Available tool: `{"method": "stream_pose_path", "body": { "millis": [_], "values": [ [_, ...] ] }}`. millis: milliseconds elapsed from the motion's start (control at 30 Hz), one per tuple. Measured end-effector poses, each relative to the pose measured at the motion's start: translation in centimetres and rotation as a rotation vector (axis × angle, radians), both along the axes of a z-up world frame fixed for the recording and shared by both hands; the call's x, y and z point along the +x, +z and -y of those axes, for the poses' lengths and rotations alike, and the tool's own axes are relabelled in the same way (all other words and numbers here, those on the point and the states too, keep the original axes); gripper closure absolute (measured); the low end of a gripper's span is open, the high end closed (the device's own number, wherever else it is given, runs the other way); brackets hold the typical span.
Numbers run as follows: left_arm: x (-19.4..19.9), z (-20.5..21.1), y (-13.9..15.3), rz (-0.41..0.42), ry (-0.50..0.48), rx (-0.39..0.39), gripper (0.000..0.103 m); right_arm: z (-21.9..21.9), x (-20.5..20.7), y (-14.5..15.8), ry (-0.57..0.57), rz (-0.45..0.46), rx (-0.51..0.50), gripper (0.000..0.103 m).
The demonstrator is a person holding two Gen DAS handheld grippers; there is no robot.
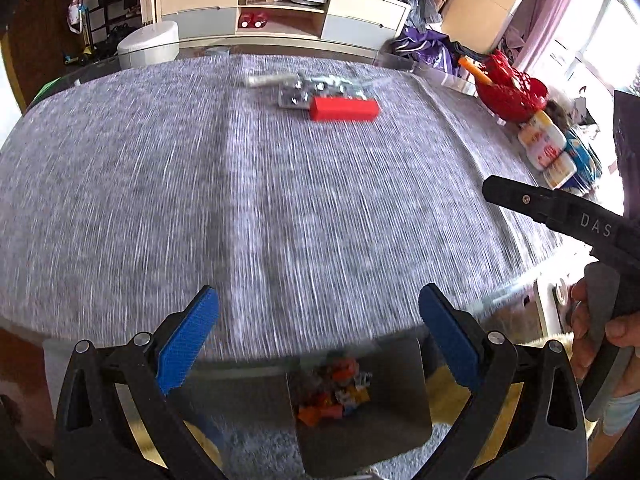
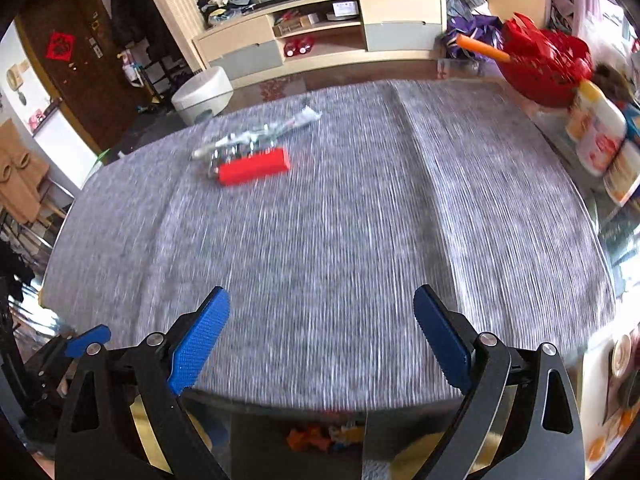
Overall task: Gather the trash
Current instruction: 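Move both grippers back toward the red block and foil packets, then grasp the red block with the left gripper while the right gripper grasps the foil sachet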
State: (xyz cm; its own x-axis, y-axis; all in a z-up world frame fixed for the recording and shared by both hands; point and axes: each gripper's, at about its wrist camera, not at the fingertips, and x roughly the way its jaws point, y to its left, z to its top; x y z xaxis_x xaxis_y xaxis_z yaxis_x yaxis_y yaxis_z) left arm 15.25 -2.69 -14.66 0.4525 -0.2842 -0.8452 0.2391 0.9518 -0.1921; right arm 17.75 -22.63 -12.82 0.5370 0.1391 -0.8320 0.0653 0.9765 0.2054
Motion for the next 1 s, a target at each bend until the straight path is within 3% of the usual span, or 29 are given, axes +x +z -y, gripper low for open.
{"method": "stream_pose_path", "body": {
  "millis": [200, 567, 1000],
  "values": [
    [3.9, 0.4, -0.6, -0.014, -0.003, 0.011, 0.008, 0.3, 4.7, -0.4, 0.003, -0.001, -0.020, 0.009],
    [10.1, 1.7, -2.4, -0.033, -0.008, 0.016, 0.008, 0.3, 12.3, -2.0, 0.006, -0.002, 0.054, 0.011],
    [14.9, 4.6, -2.7, -0.007, -0.063, 0.013, 0.009, -1.6, 18.9, -4.4, 0.012, -0.059, 0.162, 0.034]
  ]
}}
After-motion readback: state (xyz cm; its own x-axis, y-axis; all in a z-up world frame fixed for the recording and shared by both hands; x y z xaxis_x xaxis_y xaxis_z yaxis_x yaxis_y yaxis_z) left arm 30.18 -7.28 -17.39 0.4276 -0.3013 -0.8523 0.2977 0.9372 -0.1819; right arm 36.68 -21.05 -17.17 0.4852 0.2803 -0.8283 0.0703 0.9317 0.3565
